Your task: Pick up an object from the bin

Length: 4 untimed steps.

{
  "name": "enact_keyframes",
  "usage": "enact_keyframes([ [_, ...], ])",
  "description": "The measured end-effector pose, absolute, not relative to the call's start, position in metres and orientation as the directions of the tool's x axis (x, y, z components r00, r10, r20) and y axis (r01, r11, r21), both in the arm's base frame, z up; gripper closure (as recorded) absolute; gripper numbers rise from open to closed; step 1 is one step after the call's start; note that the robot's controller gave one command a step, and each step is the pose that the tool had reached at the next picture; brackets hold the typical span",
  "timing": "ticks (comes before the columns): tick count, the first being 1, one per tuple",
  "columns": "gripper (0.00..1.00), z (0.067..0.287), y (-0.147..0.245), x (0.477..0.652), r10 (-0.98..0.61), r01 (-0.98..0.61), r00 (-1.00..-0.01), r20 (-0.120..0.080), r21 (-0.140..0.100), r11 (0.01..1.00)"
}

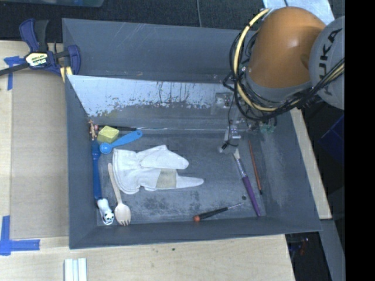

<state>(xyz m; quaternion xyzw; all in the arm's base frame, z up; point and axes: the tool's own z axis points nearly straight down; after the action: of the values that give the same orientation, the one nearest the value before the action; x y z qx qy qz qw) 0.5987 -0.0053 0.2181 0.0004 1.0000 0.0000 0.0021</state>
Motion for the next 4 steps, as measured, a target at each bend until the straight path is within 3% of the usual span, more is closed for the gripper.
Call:
enact_keyframes([
  [1, 0.0, 0.082, 0.074, 0.593, -0.022, -0.022, -1.0, -0.009, 0.001, 1.0],
  [2, 0.0, 0.163, 0.074, 0.583, -0.118, -0.118, -0.993, -0.025, -0.004, 0.993],
  [3, 0.0, 0.066, 0.078, 0.591, -0.042, -0.042, -0.999, -0.01, 0.001, 0.999],
  [4, 0.0, 0.072, 0.102, 0.584, -0.01, -0.01, -0.999, -0.035, 0.001, 1.0],
])
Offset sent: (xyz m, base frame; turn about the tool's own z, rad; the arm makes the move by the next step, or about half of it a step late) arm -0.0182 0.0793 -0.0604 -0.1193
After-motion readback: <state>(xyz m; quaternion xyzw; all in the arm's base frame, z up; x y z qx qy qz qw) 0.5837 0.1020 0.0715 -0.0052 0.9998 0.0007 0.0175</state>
